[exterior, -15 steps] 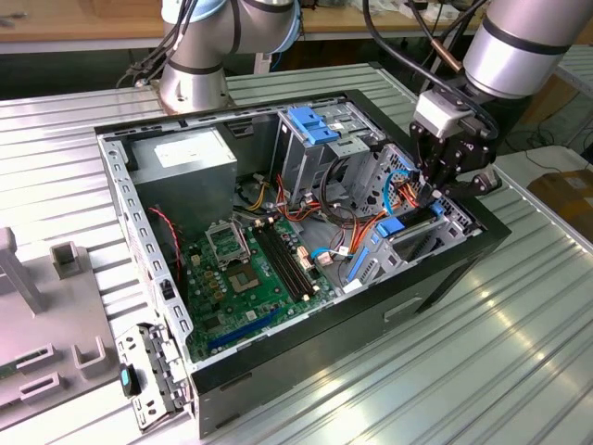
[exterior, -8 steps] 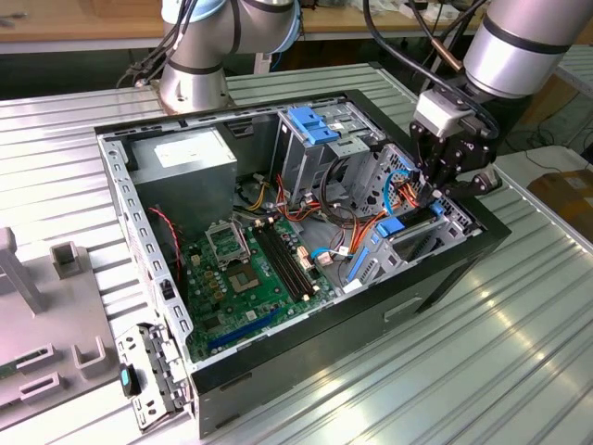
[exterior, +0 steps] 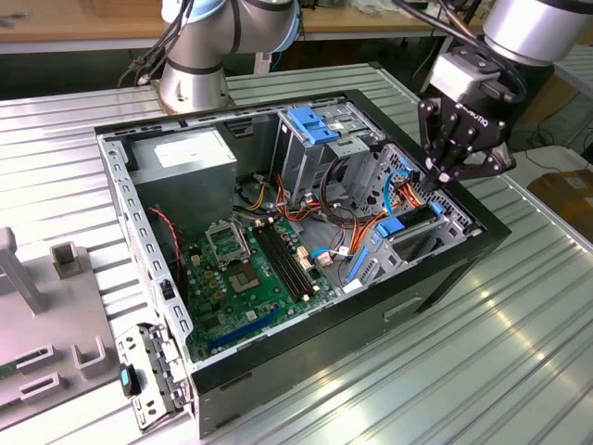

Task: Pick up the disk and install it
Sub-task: 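Insert the second disk wire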

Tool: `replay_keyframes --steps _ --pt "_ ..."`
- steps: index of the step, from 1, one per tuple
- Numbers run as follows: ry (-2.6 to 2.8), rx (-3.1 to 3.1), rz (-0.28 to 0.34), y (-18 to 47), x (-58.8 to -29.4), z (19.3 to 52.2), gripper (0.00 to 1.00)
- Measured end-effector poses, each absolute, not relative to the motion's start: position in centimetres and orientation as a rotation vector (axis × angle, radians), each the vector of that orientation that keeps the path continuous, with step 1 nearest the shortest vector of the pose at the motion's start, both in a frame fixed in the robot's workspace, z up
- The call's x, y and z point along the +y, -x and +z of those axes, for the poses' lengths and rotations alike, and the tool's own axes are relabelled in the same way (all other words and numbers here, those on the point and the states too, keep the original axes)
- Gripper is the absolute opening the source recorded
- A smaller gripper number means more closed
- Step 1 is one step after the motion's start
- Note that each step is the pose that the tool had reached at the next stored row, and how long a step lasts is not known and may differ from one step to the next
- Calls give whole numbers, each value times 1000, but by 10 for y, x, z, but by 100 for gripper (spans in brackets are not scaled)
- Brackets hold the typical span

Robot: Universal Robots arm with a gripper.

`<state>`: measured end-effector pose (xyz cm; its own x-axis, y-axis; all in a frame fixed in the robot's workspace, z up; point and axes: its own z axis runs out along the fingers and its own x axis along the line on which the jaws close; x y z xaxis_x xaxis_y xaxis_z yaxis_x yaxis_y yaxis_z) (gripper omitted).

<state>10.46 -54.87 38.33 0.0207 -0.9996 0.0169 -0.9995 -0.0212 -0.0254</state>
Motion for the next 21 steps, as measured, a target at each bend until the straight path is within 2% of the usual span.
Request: replay_keyframes --steps 6,9,13,19,20,21 --pt "2242 2210 -27 -106 -540 384 11" --pt "2243 2210 -27 -107 -531 399 11" --pt "2254 2221 -15 -112 -515 393 11" --pt "2265 2232 -38 -112 -515 390 11" --pt "2268 2235 -45 -112 -515 388 24" --pt "2273 2240 -55 -112 -514 382 30"
